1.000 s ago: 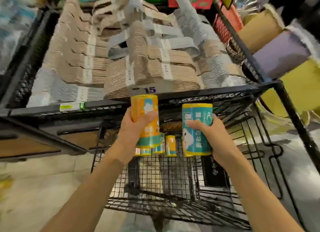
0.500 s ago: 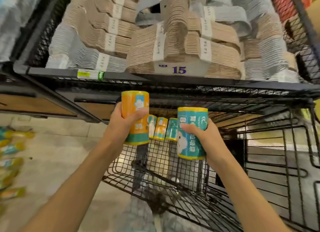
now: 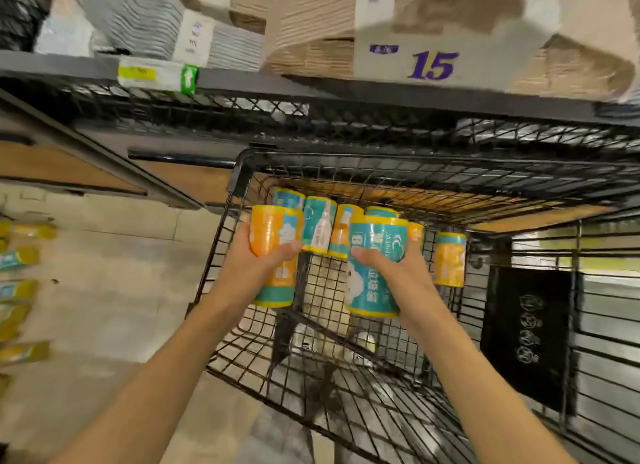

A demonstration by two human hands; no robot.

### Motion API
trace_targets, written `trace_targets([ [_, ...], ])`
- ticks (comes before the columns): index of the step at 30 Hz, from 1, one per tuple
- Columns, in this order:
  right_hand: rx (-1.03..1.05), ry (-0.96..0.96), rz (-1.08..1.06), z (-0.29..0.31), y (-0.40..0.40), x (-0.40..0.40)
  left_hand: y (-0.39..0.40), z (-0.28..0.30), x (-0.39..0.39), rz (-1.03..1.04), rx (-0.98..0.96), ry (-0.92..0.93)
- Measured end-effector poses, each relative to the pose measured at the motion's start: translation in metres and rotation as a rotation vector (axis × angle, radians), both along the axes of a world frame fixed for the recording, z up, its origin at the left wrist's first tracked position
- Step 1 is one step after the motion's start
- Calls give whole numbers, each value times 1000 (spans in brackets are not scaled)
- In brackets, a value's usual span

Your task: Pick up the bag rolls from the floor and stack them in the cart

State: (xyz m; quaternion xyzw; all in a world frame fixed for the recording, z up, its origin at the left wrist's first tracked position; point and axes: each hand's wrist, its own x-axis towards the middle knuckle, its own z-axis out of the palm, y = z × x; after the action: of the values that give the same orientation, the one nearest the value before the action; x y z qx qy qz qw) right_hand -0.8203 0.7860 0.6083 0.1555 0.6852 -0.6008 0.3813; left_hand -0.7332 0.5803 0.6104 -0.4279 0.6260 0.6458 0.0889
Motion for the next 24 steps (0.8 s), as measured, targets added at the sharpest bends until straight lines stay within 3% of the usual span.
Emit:
trace_targets([
  [13, 101, -112, 7, -157, -44, 37, -23, -160, 10, -41, -150, -239],
  [24, 117, -118, -95, -187, -63, 55, -24, -191, 18, -116, -241, -261],
])
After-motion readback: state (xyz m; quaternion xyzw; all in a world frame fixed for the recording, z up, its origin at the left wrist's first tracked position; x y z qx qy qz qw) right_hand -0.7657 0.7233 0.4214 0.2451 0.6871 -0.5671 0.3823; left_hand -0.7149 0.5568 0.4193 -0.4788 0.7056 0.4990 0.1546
